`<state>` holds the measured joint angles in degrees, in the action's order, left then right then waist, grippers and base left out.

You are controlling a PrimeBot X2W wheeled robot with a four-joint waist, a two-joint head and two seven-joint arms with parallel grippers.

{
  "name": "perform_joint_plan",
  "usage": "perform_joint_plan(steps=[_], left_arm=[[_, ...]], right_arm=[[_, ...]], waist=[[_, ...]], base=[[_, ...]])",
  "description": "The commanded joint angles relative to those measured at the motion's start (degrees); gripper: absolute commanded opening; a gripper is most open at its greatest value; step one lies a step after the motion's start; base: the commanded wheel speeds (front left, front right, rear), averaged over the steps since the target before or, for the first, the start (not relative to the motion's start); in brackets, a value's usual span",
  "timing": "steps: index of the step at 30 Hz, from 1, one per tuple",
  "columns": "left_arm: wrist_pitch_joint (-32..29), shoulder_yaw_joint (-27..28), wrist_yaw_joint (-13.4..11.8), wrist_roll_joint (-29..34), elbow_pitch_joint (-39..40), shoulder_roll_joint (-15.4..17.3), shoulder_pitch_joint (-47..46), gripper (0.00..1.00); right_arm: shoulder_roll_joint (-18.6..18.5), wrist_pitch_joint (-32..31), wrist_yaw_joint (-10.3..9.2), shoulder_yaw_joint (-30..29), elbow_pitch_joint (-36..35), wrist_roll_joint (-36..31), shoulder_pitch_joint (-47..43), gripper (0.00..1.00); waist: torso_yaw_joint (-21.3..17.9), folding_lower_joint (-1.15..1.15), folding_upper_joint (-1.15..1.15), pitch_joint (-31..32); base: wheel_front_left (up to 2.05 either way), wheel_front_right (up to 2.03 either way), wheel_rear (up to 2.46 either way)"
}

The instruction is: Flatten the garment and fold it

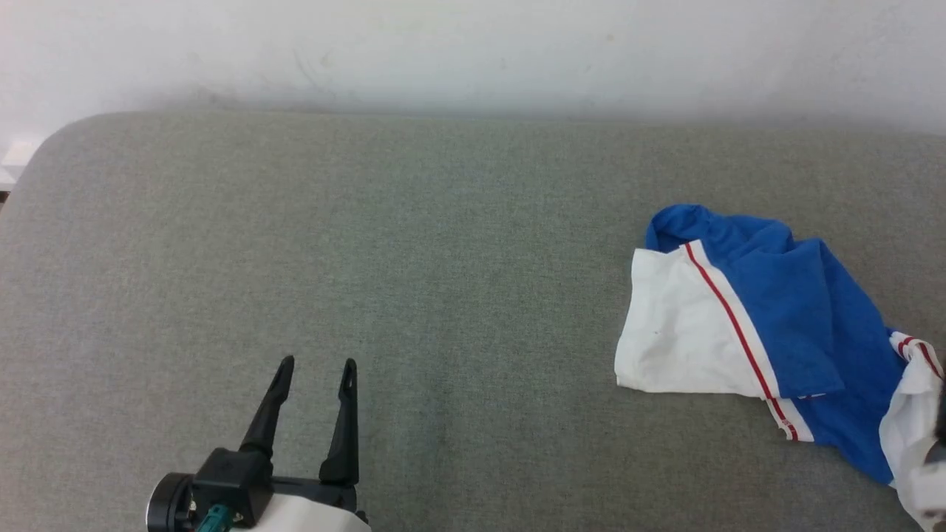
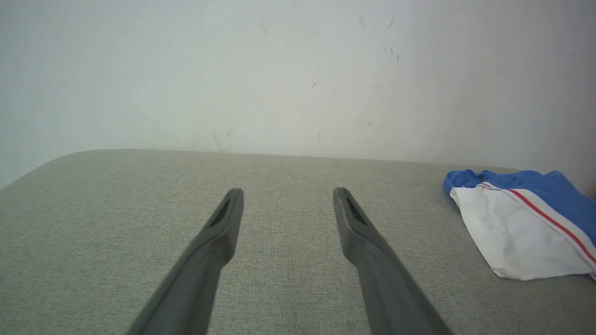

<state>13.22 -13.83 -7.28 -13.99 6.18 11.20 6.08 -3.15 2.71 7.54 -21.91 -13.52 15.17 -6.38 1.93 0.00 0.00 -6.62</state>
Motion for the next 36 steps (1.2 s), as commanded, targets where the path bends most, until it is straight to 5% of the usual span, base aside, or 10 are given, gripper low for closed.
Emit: perform_joint_plan(steps=[1,9,18,23,36], left_arm=[[0.4,0.0,-0.5,0.4,0.2,0.0,0.6,1.00],[-1.0,-3.2,0.4,2.6,0.2,-0.3,-3.5,1.00],[-15.9,-15.2,8.9,3.9,-4.4,-4.8,-20.5,1.00],[-23.0,-21.3,11.1,2.7,-10.8,-7.4,-27.8,1.00],[-25.4,-31.3,6.6,-2.5,-23.9,-8.3,-38.3,1.00]], right_arm=[[0.2,0.5,-0.05,0.3,0.3,0.5,-0.8,1.00],[0.3,3.9,-0.05,3.3,2.2,1.9,-2.8,1.00],[0.3,2.9,-0.05,0.1,-0.2,0.8,0.5,1.00],[0.3,2.3,-0.05,-0.2,-0.9,0.6,2.2,1.00],[0.3,2.3,-0.05,1.5,-0.3,1.3,4.8,1.00]], waist=[[-0.4,0.00,0.00,-0.3],[-1.8,0.00,0.00,-2.4],[-1.5,0.00,0.00,-4.7],[-2.1,0.00,0.00,-6.7],[-6.3,0.00,0.00,-14.6]], base=[[0.00,0.00,0.00],[0.00,0.00,0.00],[0.00,0.00,0.00],[0.00,0.00,0.00],[0.00,0.00,0.00]])
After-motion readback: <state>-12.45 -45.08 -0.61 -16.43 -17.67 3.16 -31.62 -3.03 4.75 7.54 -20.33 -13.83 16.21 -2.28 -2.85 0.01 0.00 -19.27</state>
